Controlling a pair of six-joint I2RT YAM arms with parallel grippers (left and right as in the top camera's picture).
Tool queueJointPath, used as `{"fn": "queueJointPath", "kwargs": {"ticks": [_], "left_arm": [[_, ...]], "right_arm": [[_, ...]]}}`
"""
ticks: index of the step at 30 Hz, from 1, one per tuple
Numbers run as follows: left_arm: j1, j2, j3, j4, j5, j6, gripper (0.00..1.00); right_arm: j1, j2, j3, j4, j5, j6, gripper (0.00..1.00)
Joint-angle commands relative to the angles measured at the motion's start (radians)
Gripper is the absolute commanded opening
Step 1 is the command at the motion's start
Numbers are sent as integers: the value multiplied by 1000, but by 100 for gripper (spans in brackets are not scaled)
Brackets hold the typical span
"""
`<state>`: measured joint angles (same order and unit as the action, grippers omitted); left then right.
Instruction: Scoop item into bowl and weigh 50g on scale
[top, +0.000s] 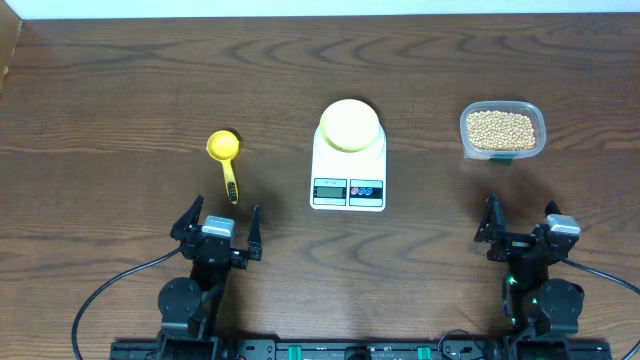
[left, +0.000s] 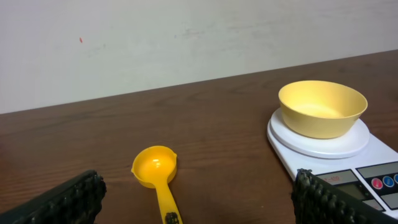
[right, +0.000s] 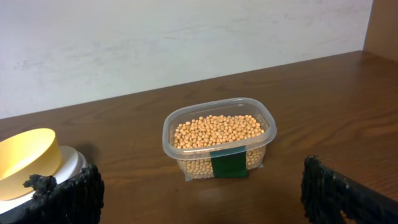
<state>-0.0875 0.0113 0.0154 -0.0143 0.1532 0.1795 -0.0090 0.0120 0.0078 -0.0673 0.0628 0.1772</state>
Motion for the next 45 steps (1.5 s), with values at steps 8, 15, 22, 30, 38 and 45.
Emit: {"fn": "queueJointPath", "kwargs": {"ticks": [8, 15, 22, 30, 38, 45], "left_arm": [[4, 12, -11, -42, 14, -9, 97], [4, 12, -11, -42, 14, -9, 98], [4, 12, -11, -41, 14, -9, 97], [4, 12, -11, -42, 10, -2, 98], [4, 12, -11, -38, 10, 10, 97], [4, 12, -11, 1, 10, 9, 98]], "right_arm": [[-3, -6, -2, -3, -2, -11, 99], [-3, -6, -2, -3, -2, -11, 99], [-3, -6, -2, -3, -2, -11, 99], [-3, -6, -2, 4, -2, -10, 99], [-3, -6, -2, 8, -14, -9, 99], [-3, -6, -2, 34, -74, -6, 99]]}}
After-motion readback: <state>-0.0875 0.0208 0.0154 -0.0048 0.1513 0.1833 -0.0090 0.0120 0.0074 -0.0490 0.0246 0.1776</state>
